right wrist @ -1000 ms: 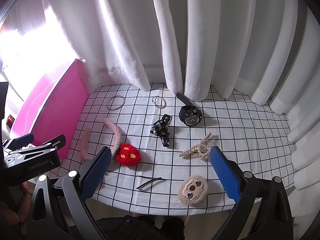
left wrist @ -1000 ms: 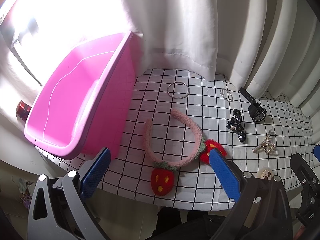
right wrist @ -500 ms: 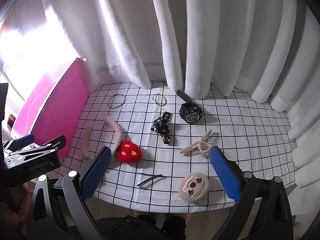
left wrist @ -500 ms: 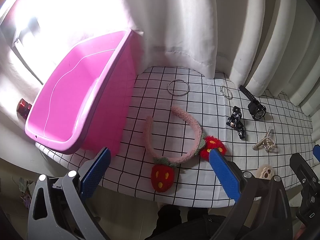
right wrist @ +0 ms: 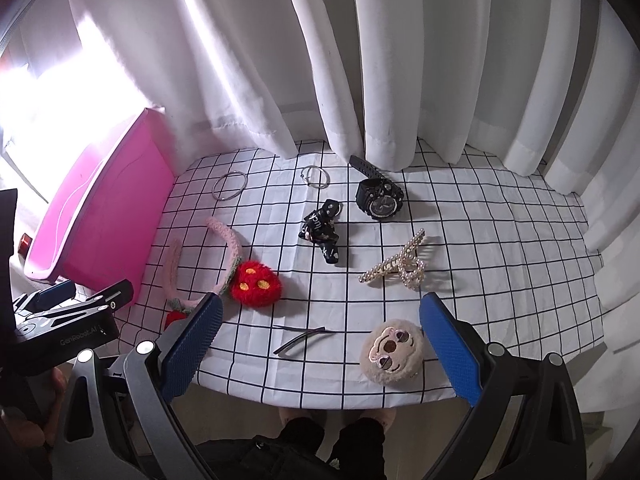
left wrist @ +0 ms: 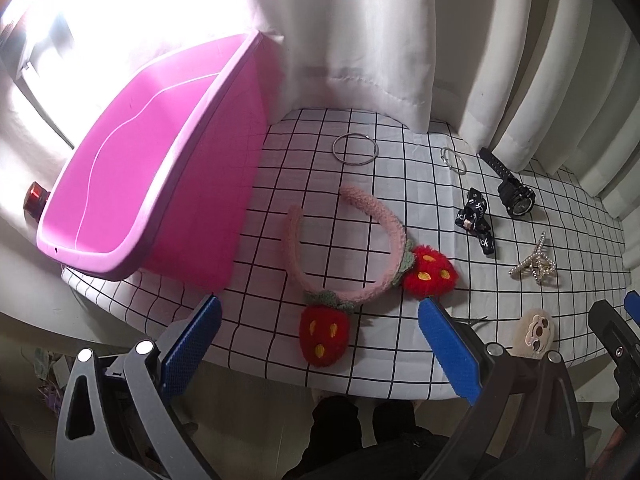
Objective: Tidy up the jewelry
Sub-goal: 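Lower the left tool onto the strawberry headband while the right tool approaches the sloth clip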
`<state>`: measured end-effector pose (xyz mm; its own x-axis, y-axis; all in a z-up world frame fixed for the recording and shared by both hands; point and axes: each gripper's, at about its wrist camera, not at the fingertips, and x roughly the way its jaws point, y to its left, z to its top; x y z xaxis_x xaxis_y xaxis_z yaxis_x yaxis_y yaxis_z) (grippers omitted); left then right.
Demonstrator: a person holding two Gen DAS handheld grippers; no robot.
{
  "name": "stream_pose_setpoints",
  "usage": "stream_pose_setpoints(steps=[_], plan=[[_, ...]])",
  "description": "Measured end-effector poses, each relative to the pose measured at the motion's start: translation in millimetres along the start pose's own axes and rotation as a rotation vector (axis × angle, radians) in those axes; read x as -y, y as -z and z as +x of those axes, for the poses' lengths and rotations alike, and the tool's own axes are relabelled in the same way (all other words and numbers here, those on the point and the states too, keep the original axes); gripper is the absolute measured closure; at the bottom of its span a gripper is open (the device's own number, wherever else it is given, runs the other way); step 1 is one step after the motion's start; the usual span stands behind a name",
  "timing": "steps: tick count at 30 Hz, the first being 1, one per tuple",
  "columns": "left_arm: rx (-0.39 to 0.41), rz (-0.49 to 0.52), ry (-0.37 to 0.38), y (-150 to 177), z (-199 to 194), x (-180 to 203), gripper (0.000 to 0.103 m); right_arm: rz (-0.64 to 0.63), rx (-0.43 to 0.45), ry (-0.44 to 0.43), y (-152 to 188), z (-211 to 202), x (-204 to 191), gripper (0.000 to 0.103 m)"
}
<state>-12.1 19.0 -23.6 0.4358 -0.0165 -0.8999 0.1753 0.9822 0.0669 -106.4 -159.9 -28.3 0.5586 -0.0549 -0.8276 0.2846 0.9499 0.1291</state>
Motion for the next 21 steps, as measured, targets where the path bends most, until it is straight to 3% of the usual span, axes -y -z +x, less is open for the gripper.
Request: stream_pose_setpoints(steps=[3, 11, 21], plan=[[-0.029, -0.018, 0.027, 11.2, 13.3, -7.5, 0.006, 0.02, -0.036, -0.011, 9.8, 11.3, 5.6, 0.009], [-0.089, -0.015, -0.006, 47.3, 50.3, -18.2, 0.006, 0.094, -0.12, -0.014, 43.8, 44.6, 29.3, 0.009], [-0.081, -0.024, 0.045, 63.7, 90.5, -25.0, 0.006, 0.112, -0.165, 0.04, 77.8, 78.8, 54.5, 0.009]])
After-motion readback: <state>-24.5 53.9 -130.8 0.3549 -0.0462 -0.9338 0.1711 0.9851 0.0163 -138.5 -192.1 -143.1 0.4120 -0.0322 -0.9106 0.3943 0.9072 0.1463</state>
